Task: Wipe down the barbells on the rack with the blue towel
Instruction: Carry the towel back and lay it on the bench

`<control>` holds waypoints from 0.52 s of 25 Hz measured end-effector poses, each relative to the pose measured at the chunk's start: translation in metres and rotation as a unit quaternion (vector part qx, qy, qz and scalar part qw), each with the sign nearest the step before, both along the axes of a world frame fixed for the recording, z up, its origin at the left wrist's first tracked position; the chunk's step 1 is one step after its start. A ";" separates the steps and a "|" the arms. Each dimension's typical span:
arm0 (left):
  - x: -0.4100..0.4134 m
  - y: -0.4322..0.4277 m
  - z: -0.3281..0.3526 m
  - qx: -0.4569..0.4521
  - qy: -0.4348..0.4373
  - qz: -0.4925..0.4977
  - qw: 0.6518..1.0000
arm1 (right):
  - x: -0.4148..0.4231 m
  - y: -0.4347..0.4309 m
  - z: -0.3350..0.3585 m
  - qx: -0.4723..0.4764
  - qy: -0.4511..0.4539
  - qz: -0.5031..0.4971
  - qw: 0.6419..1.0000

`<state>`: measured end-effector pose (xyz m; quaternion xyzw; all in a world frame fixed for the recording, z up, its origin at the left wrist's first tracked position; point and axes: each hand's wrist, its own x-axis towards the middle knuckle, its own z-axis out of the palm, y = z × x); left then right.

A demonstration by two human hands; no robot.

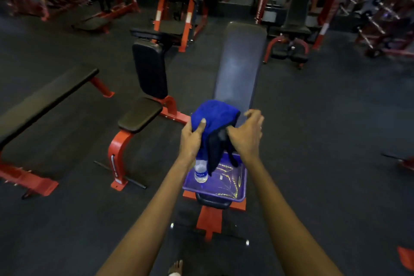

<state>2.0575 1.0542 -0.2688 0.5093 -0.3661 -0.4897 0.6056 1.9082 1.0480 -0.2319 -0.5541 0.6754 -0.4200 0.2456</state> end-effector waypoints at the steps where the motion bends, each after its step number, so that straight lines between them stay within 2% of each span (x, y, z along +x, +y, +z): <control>1: 0.006 -0.002 -0.002 -0.024 -0.053 -0.014 0.998 | 0.009 0.003 -0.003 0.019 -0.053 -0.050 0.997; 3: 0.015 0.000 -0.010 -0.058 -0.142 -0.048 0.987 | 0.026 0.007 -0.014 0.115 -0.227 -0.025 0.967; 4: 0.019 0.000 -0.015 -0.062 -0.157 -0.066 0.983 | 0.034 0.010 -0.021 0.145 -0.313 0.001 0.939; 6: 0.029 0.000 -0.025 -0.071 -0.169 -0.113 0.977 | 0.045 0.018 -0.032 0.161 -0.448 -0.020 0.879; 8: 0.038 0.000 -0.037 -0.063 -0.173 -0.161 0.970 | 0.047 0.023 -0.042 0.174 -0.483 -0.073 0.855; 11: 0.049 0.003 -0.053 -0.004 -0.135 -0.191 0.972 | 0.047 0.033 -0.058 0.190 -0.441 -0.120 0.869; 13: 0.053 0.002 -0.057 0.034 -0.092 -0.173 0.980 | 0.045 0.033 -0.066 0.205 -0.451 -0.142 0.857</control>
